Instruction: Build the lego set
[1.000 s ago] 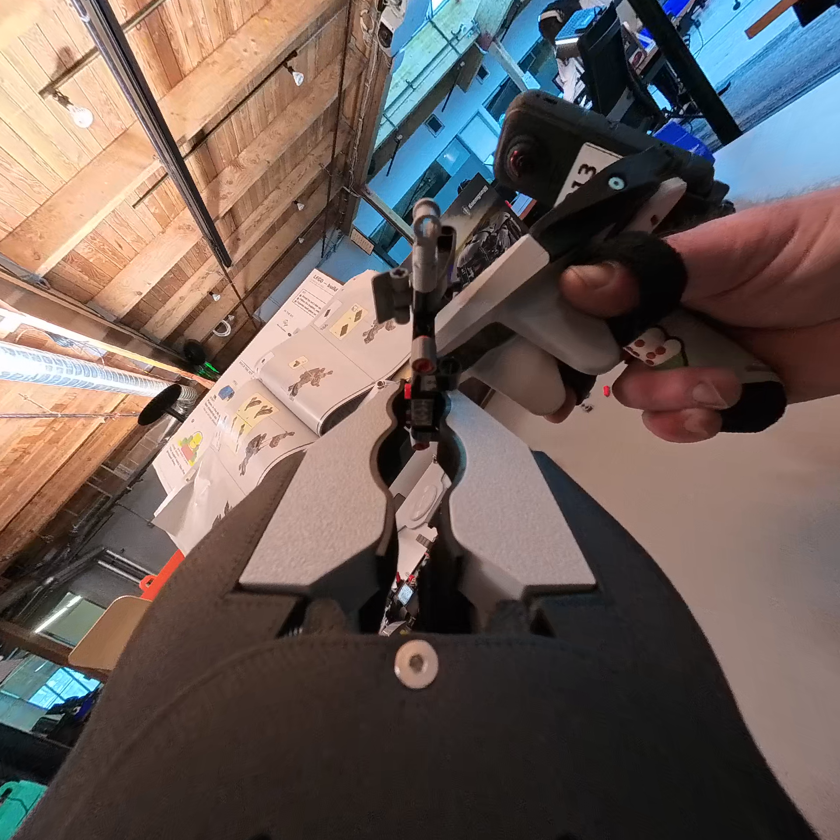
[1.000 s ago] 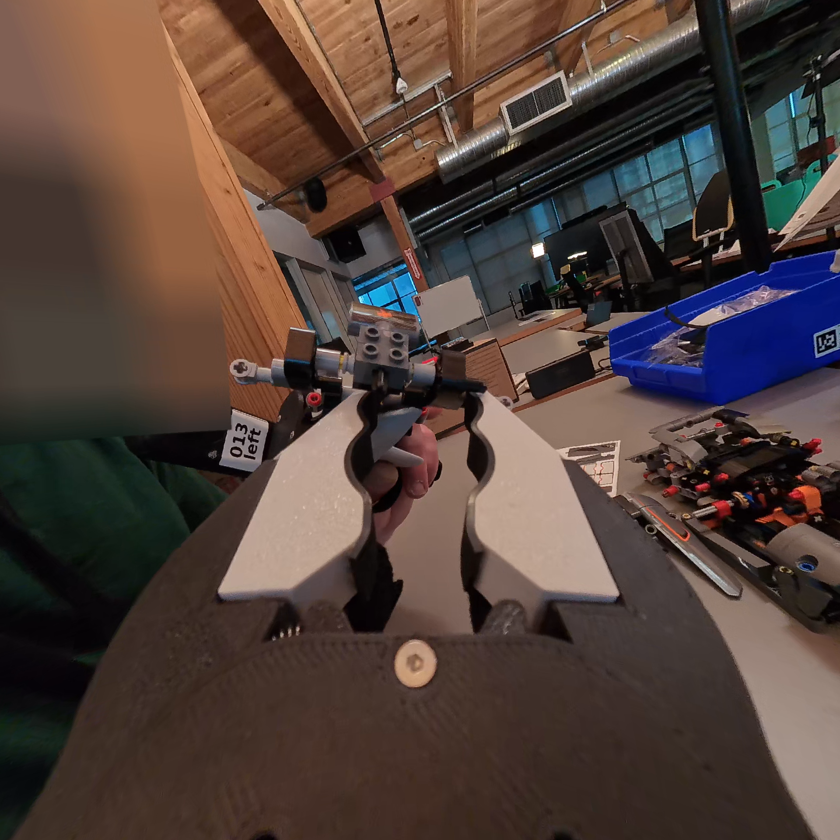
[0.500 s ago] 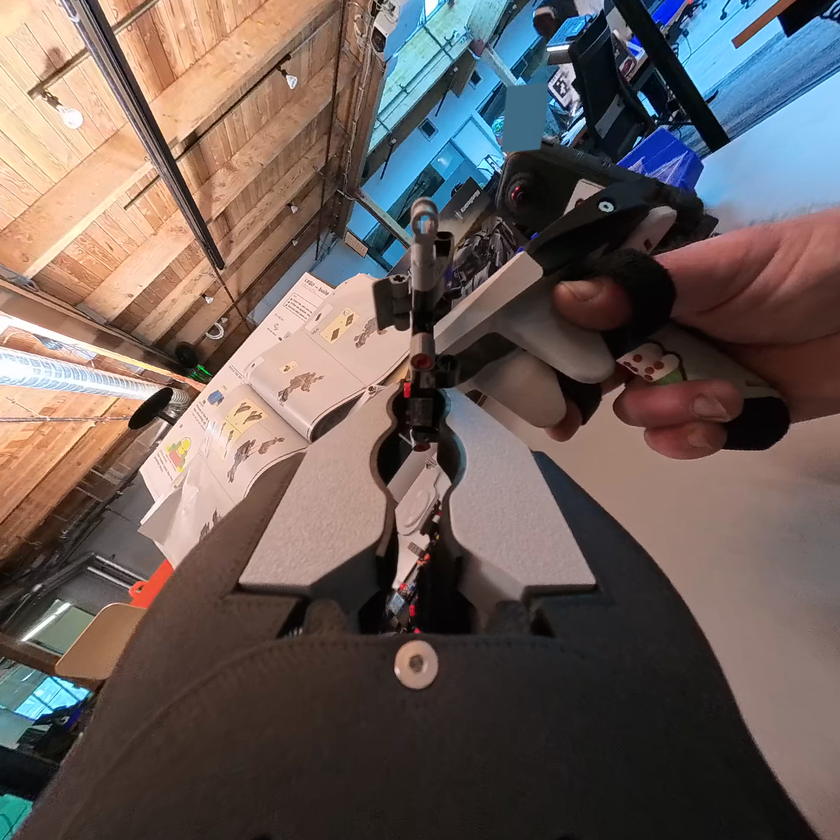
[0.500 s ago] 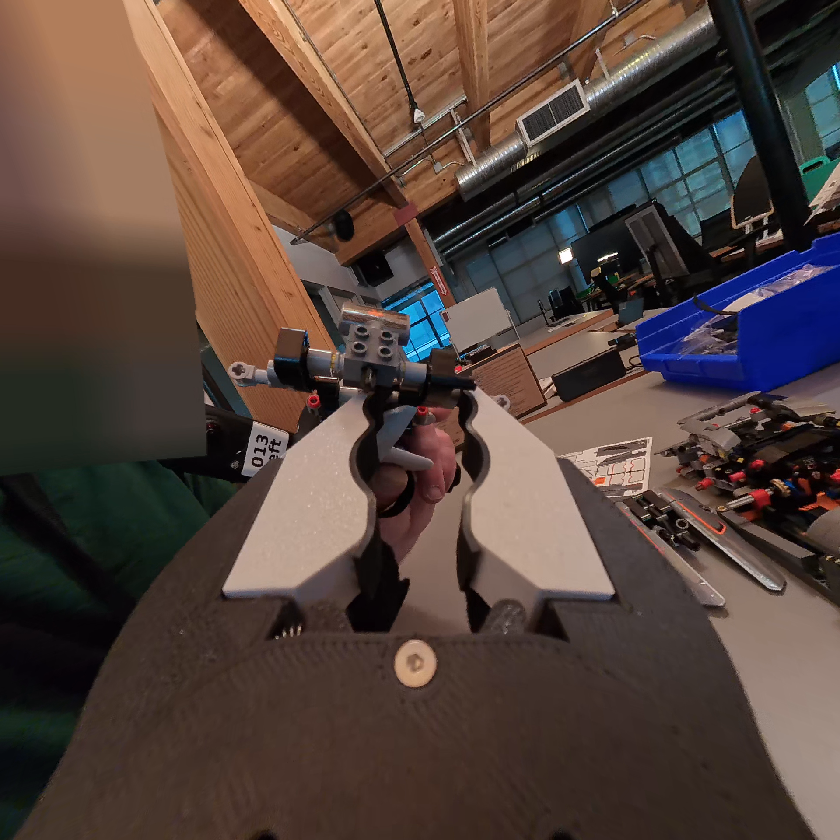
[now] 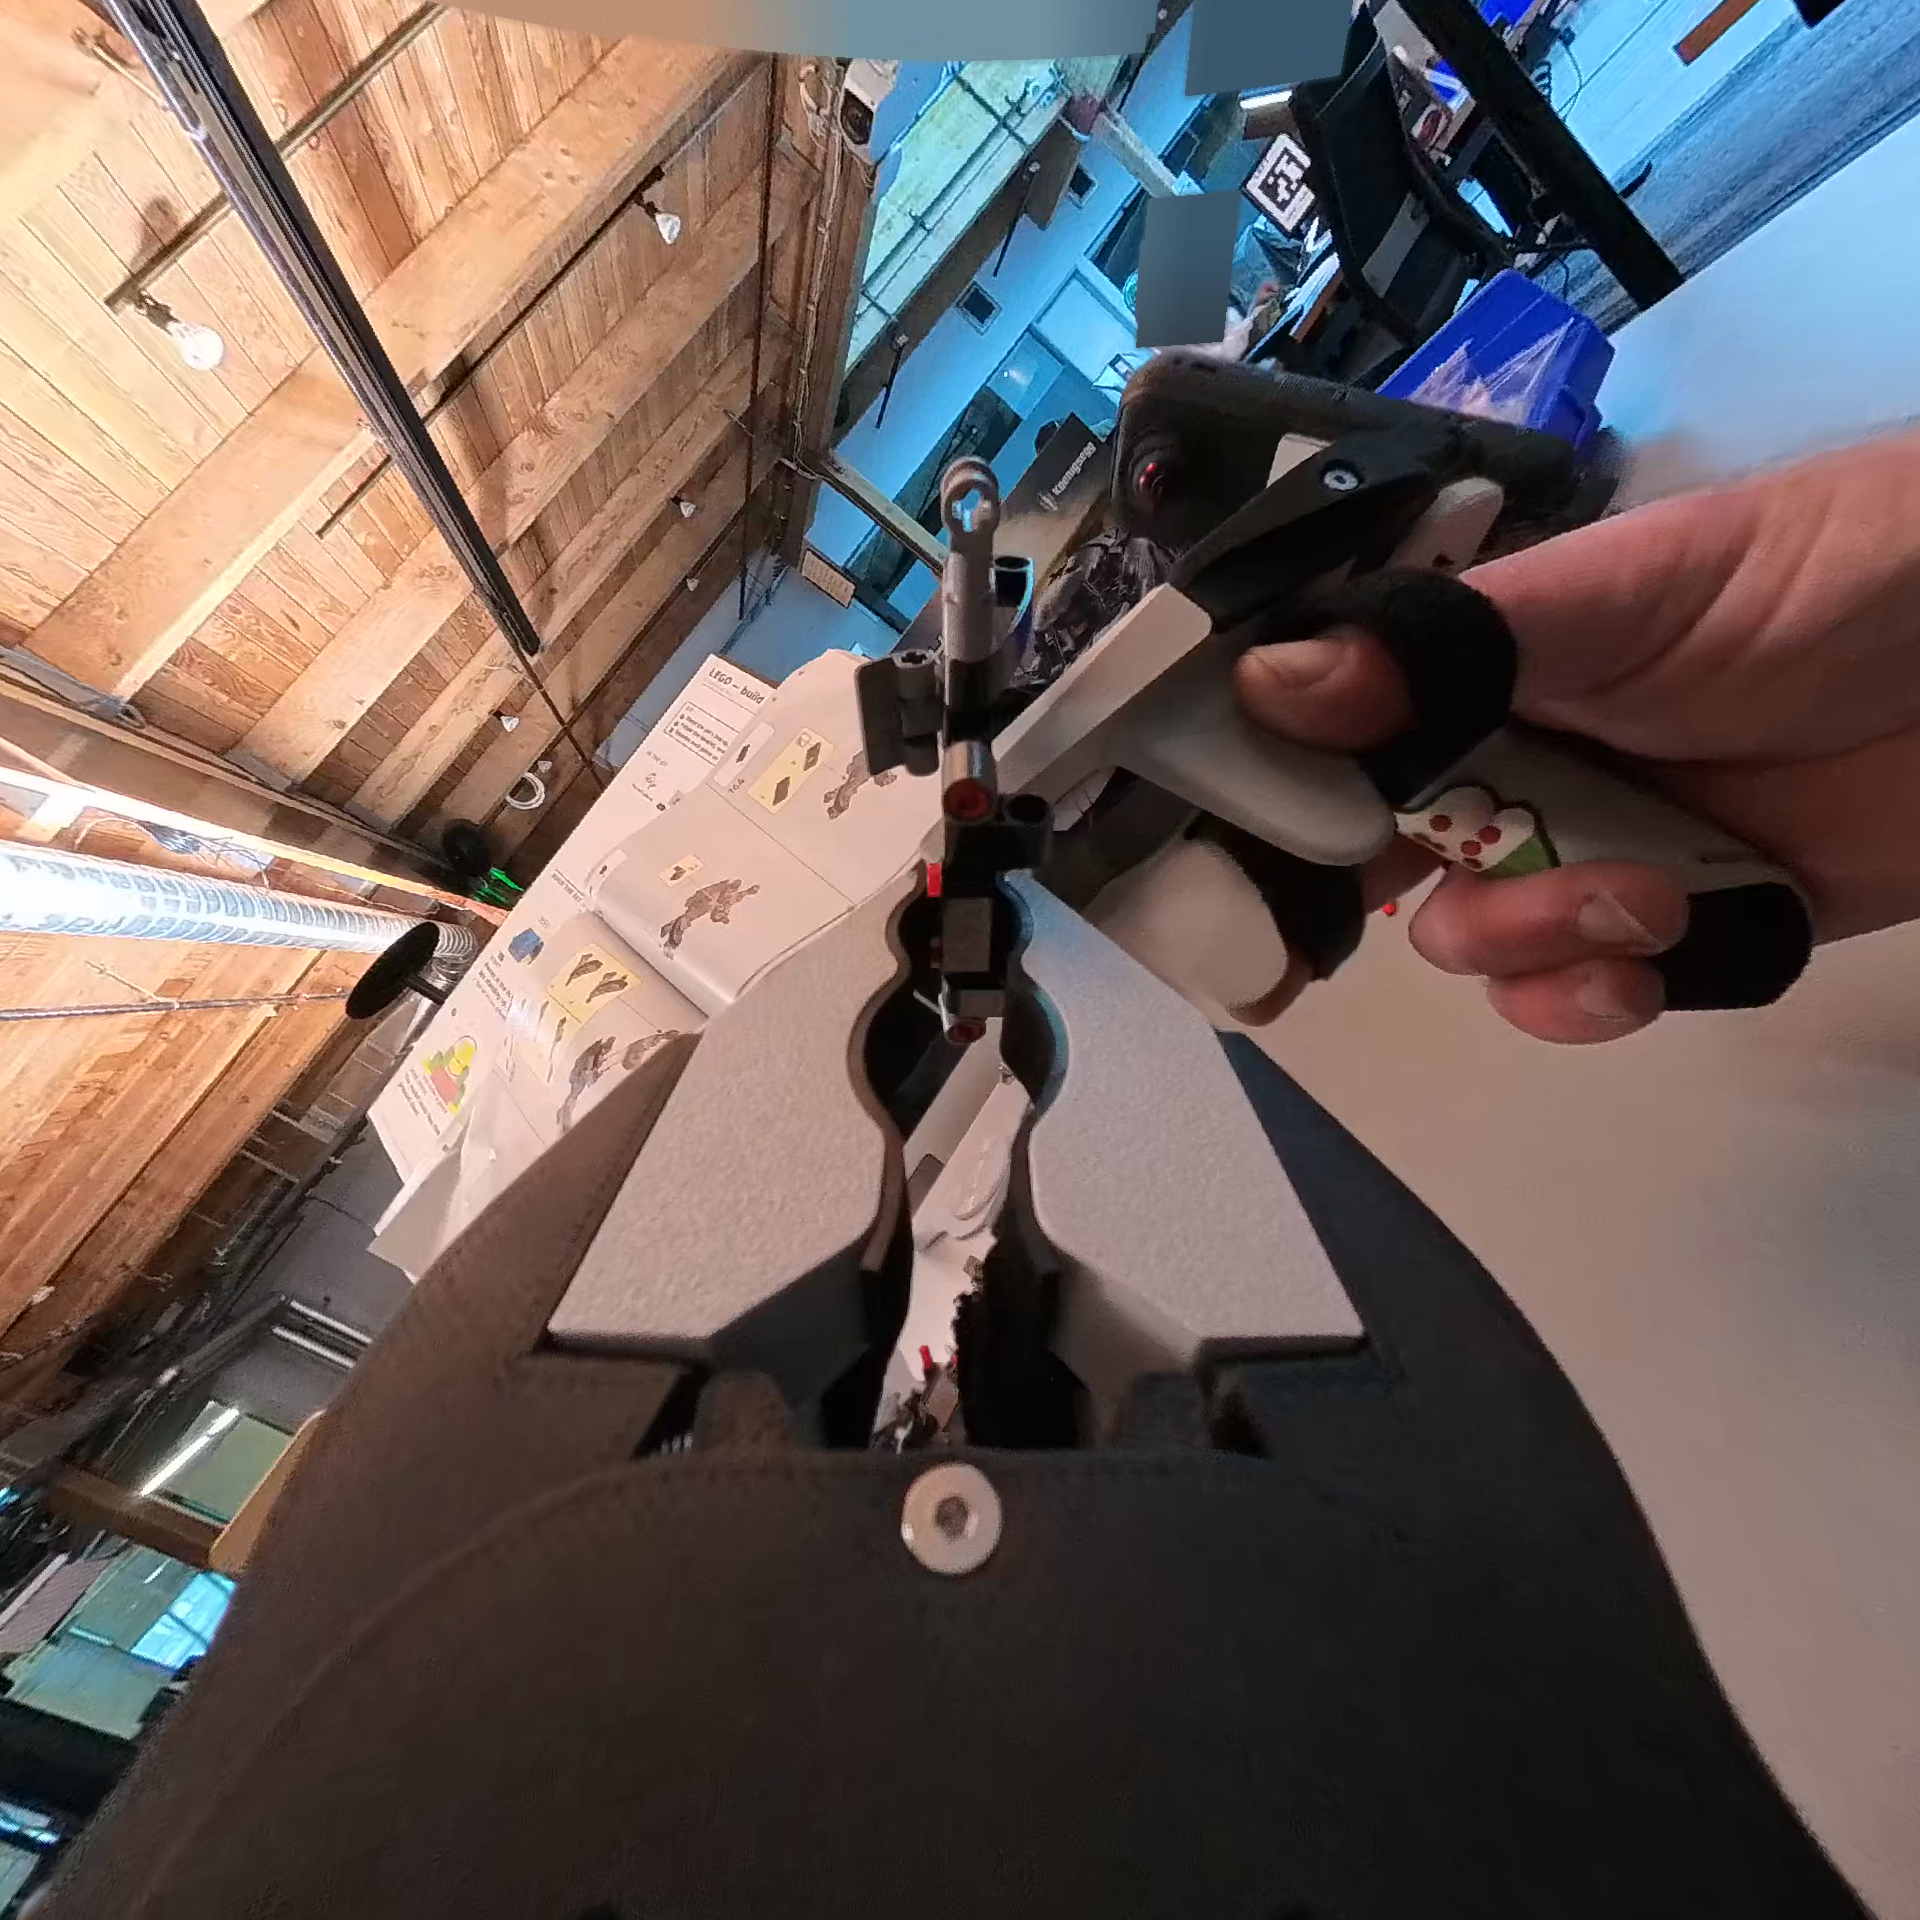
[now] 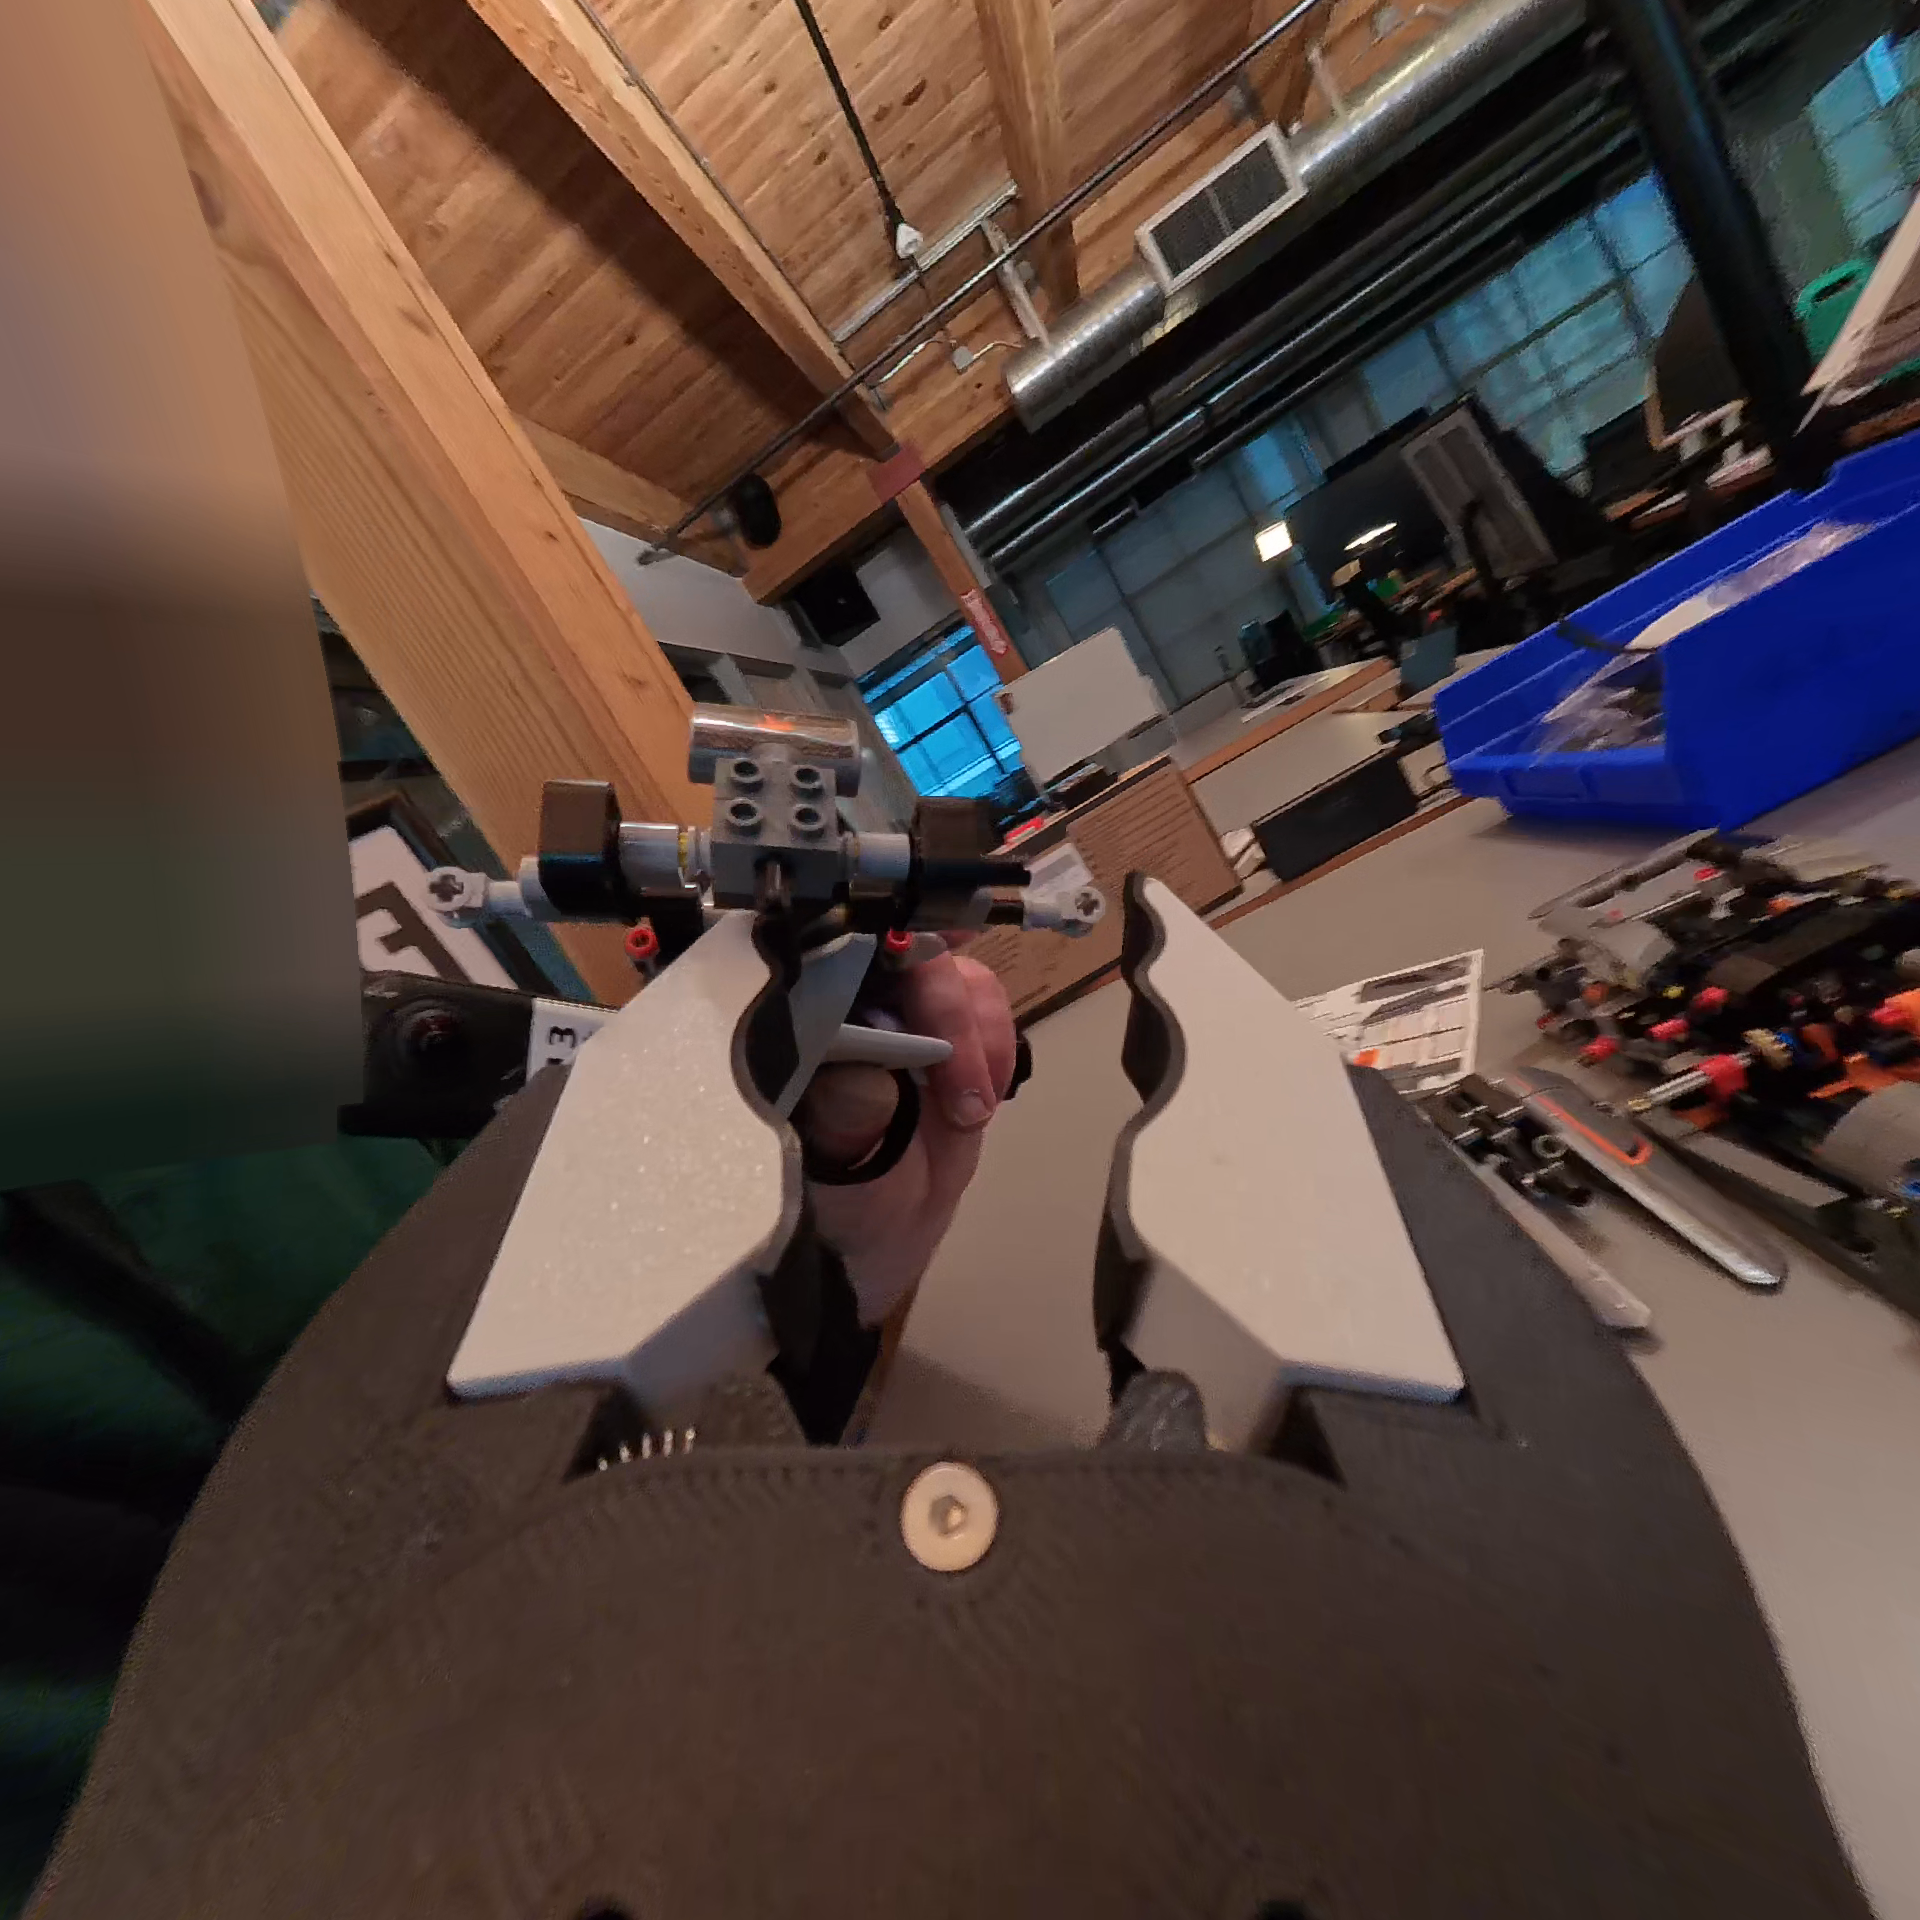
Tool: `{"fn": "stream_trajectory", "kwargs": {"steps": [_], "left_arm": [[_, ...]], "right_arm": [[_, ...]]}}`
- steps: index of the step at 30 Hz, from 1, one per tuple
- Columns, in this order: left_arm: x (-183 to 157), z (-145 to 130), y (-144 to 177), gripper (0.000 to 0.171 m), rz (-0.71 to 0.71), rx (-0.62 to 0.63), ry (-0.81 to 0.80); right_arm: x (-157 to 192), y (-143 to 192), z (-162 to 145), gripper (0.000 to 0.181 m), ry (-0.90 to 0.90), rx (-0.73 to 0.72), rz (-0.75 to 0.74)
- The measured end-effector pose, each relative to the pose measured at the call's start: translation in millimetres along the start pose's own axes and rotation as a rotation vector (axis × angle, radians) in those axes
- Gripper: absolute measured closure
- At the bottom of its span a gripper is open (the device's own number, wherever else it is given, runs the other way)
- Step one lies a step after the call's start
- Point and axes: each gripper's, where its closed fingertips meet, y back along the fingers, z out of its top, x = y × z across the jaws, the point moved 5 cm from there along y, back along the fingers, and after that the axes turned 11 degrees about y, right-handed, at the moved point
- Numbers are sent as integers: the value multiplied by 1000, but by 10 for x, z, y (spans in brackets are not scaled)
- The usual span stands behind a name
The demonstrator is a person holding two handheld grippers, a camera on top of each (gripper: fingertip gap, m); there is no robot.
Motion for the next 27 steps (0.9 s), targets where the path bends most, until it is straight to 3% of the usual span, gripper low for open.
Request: {"fn": "stream_trajectory", "kwargs": {"steps": [6,15,27], "left_arm": [[12,22,13,165,5,-12,1],[3,20,7,165,-2,-17,16],[-2,9,0,165,-7,-11,38]], "right_arm": [[1,-26,-8,116,-67,-8,28],[24,-29,-17,124,-107,-24,87],[36,-10,5,128,-75,-30,75]]}}
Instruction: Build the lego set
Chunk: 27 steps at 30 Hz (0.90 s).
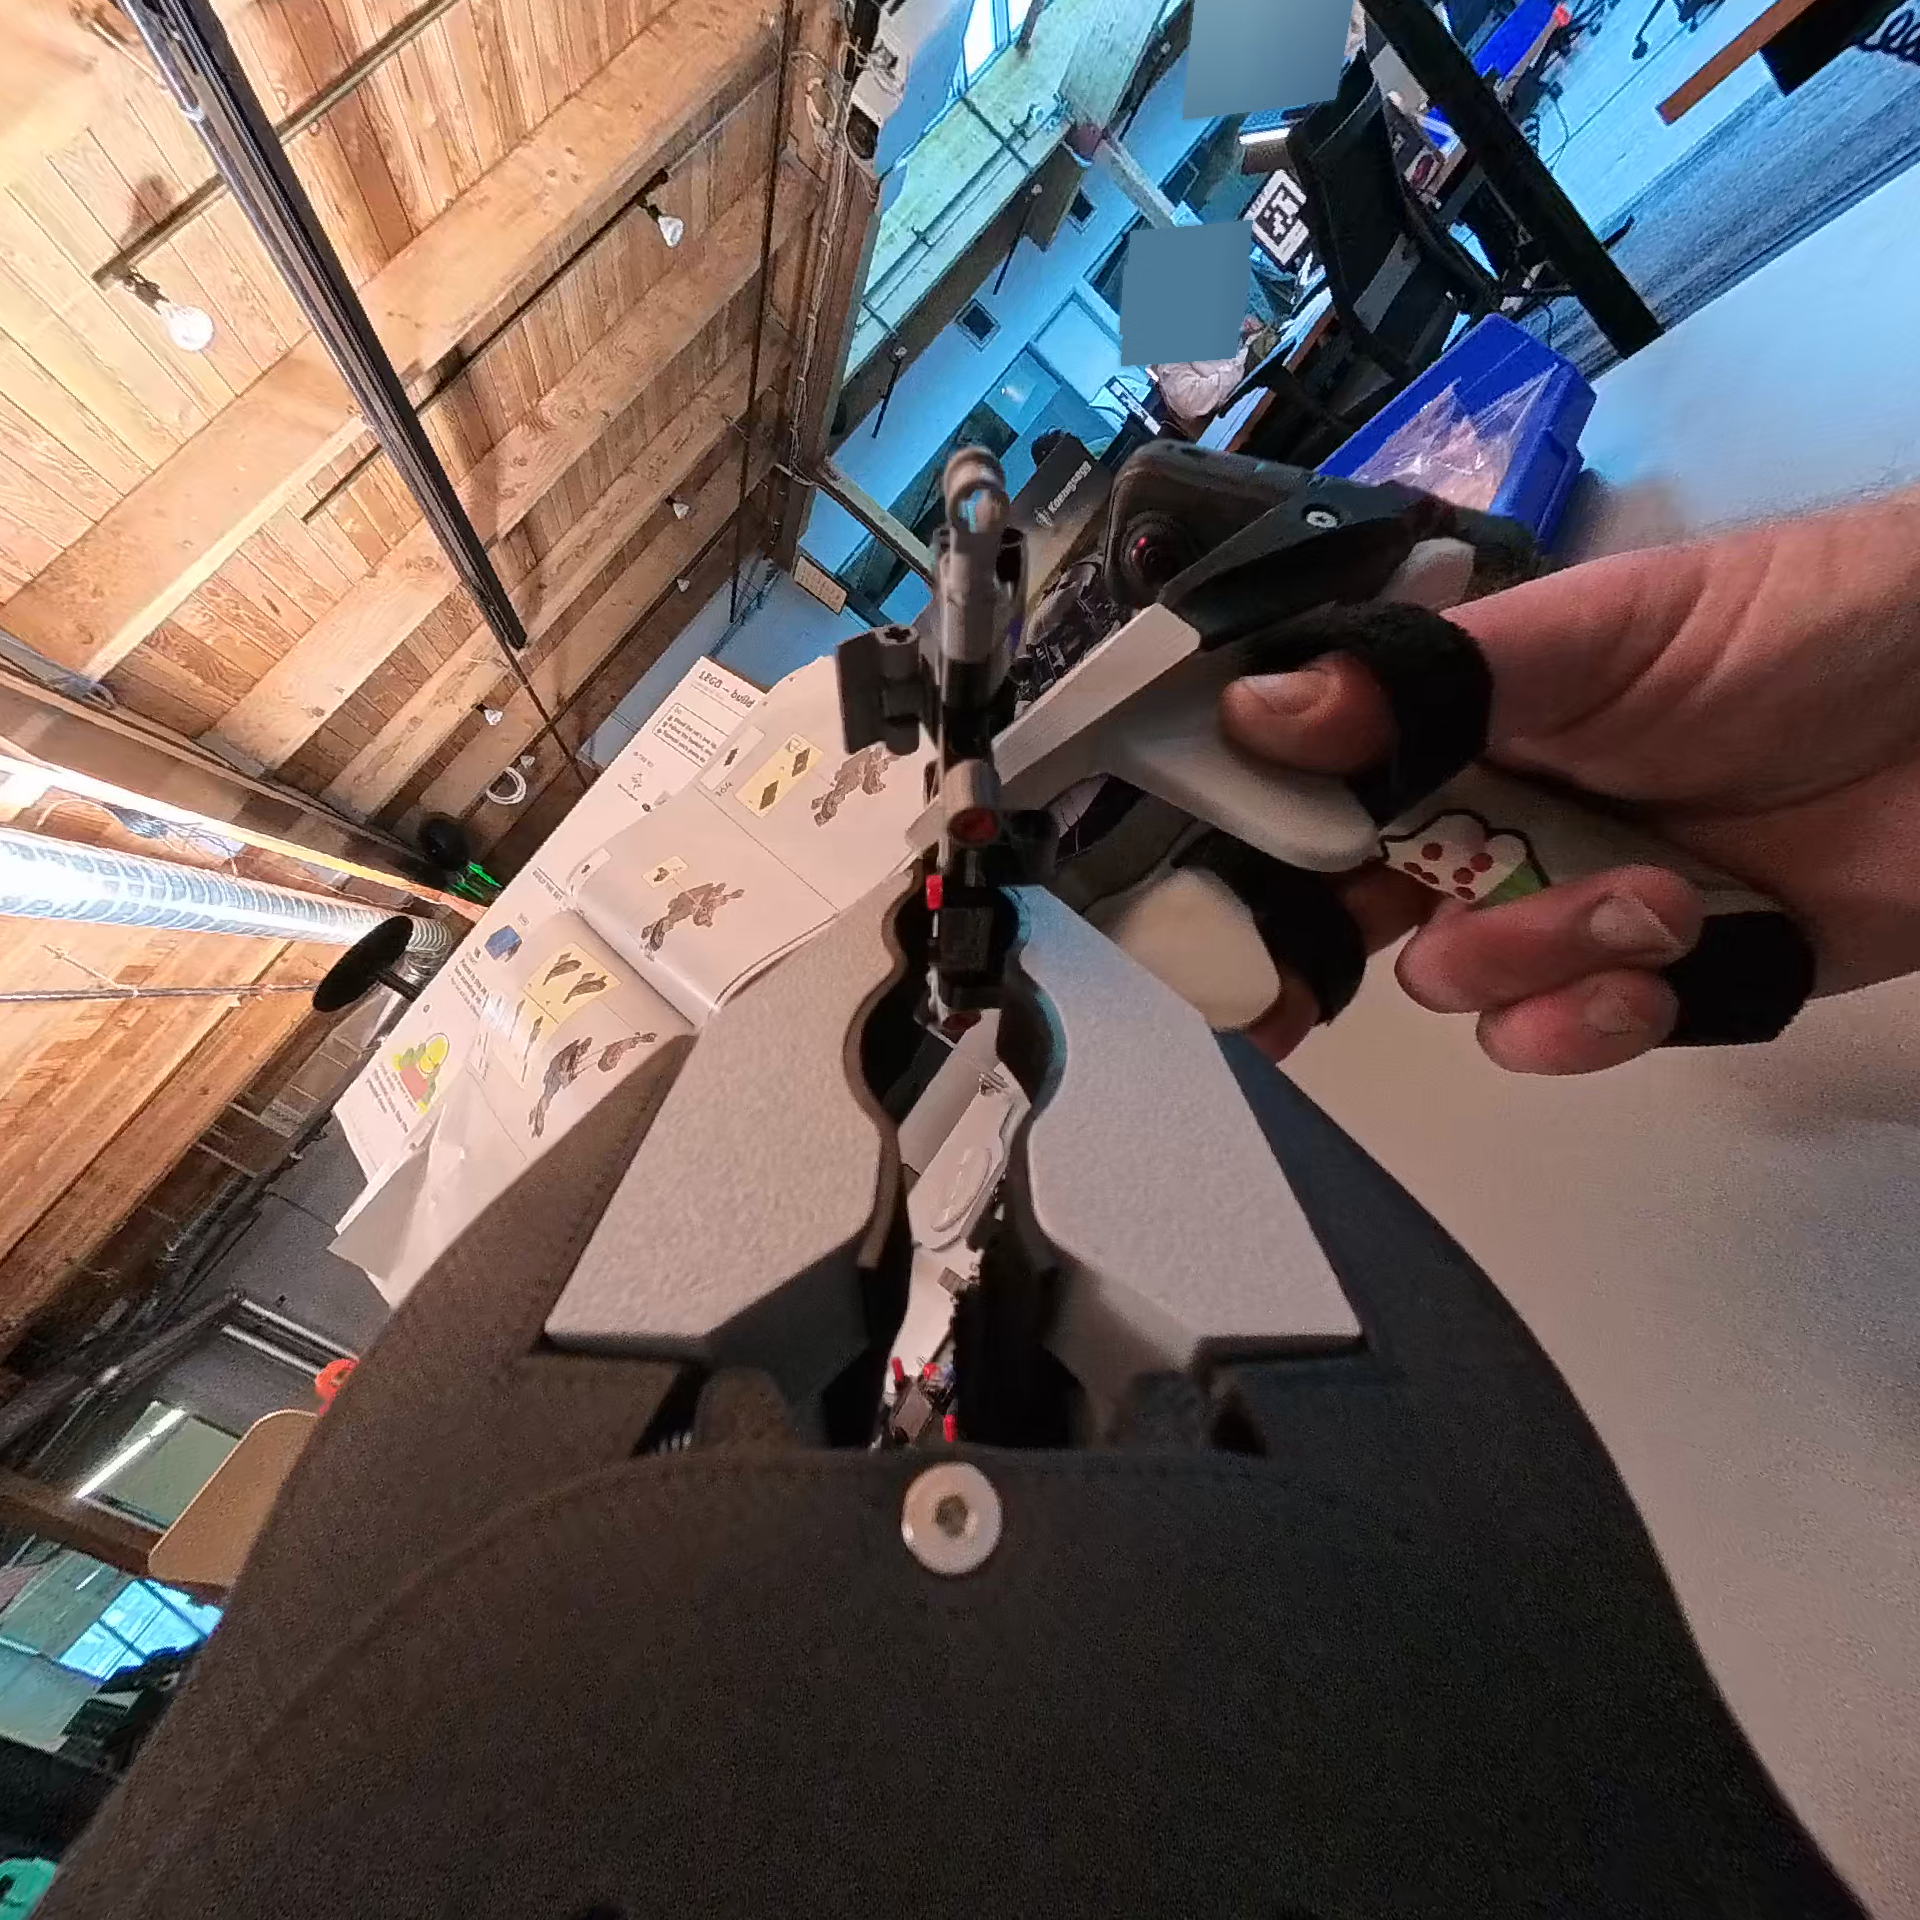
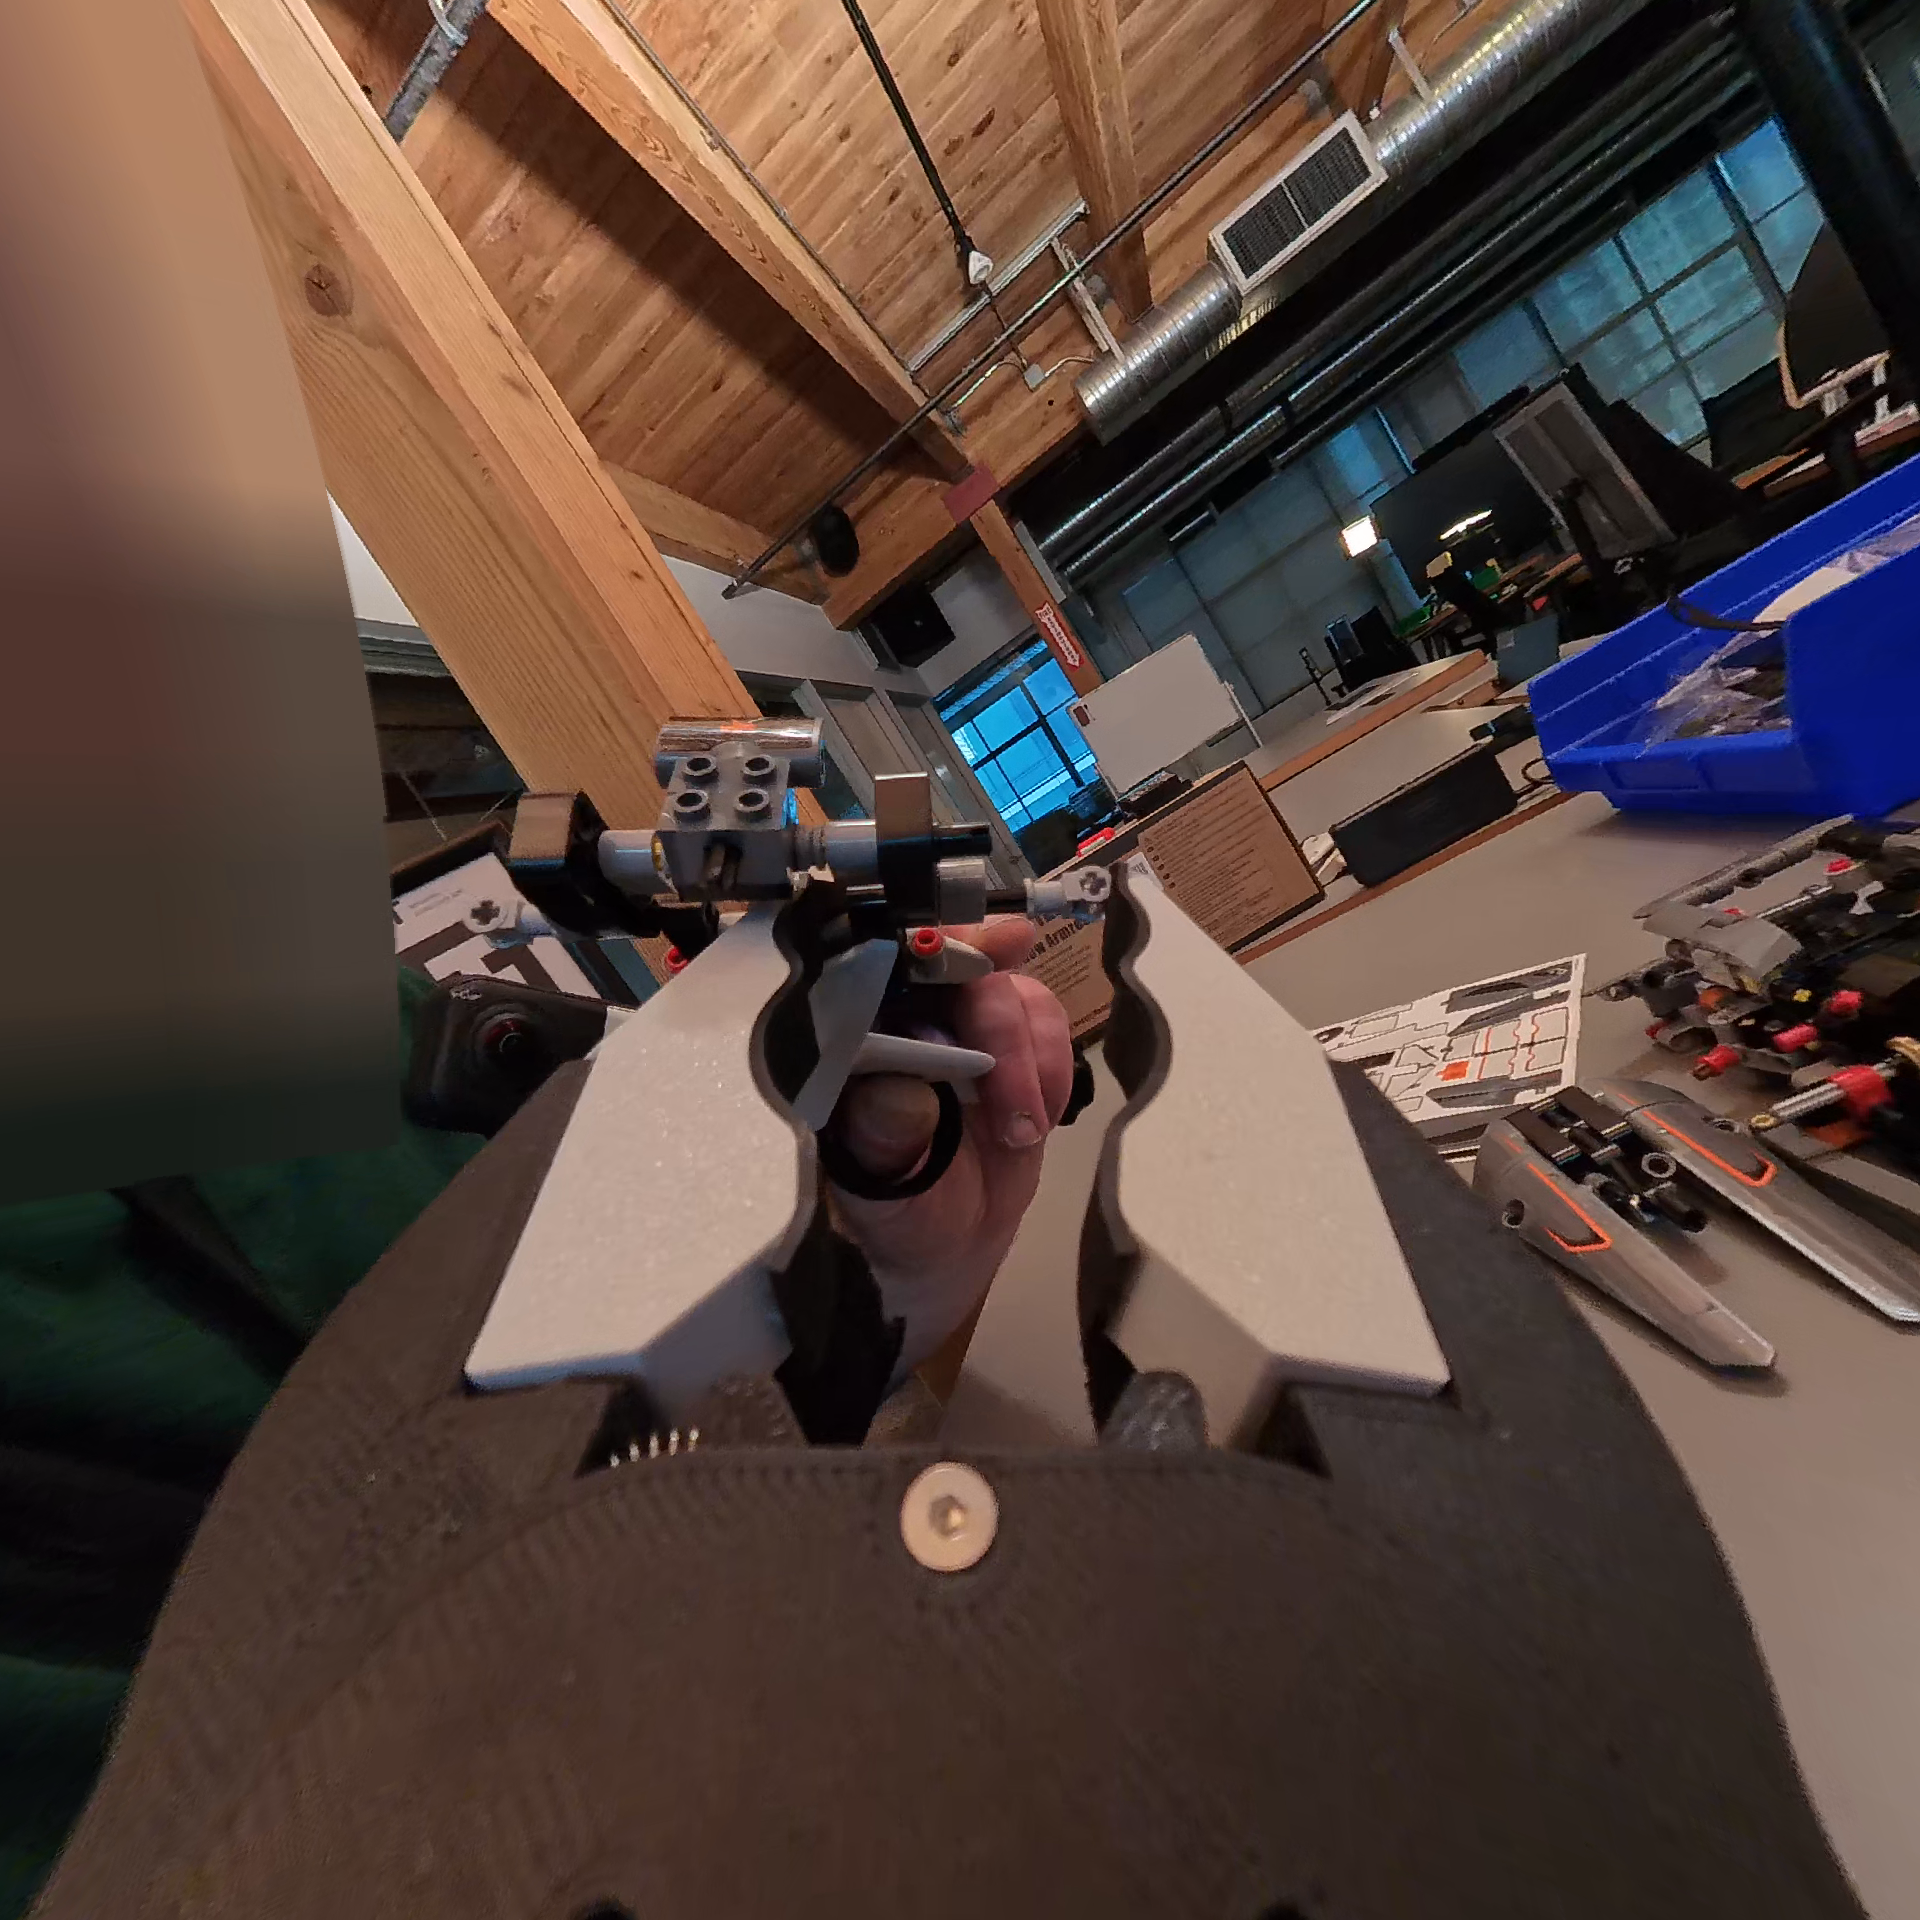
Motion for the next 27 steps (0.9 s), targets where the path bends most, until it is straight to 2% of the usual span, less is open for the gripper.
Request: {"fn": "stream_trajectory", "kwargs": {"steps": [17,20,27], "left_arm": [[-24,49,14,165,-10,1,1],[-5,61,12,165,12,-9,-6],[-2,54,17,165,9,-18,52]], "right_arm": [[65,14,32,134,73,-8,-2],[37,21,49,132,33,-35,19],[30,56,33,134,40,-33,17]]}}
